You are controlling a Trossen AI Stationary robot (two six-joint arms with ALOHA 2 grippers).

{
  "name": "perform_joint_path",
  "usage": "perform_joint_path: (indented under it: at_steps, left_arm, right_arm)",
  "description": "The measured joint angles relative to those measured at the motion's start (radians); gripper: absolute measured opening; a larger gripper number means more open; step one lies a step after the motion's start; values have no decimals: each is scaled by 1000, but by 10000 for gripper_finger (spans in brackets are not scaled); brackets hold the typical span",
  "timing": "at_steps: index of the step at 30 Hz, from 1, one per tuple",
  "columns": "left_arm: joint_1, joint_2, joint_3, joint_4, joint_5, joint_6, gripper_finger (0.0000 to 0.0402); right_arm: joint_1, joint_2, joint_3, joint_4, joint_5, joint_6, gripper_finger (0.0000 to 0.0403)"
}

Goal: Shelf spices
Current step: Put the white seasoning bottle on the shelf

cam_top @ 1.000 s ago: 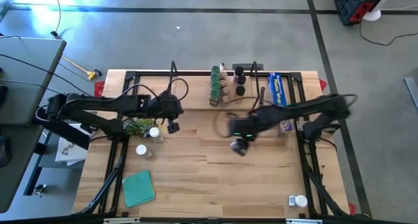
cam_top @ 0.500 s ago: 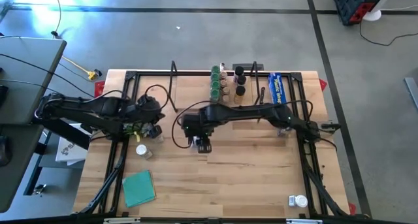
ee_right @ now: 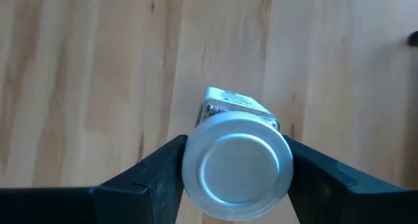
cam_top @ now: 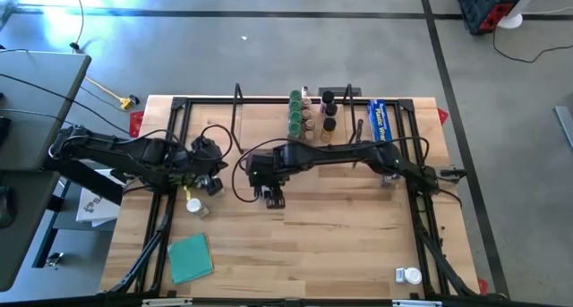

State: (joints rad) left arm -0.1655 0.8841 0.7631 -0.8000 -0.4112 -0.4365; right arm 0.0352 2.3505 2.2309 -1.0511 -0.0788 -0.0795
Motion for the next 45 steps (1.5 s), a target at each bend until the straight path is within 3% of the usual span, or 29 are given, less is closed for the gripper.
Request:
perform_joint_path:
  at_steps: [6,15,20,33,40,45]
  left_arm:
    - [-28,23,0,133,101,82,33]
    - [-34,100,0,224,121,105,138]
    - [-35,136,0,225,160,90,169]
    - [-35,167,0,223,192,91,177]
    - [-35,166,0,222,192,98,177]
    - [-43,165,0,209,192,98,177]
  right_arm:
    - [10,-1,60,-104,75,-1,226]
    - [36,4,70,14,105,-58,227]
    - [36,5,20,67,103,-60,227]
    - [17,5,-89,195,0,-87,234]
    - [7,-3,-89,169,-4,-56,254]
    - [21,-42,-89,64,13,-124,254]
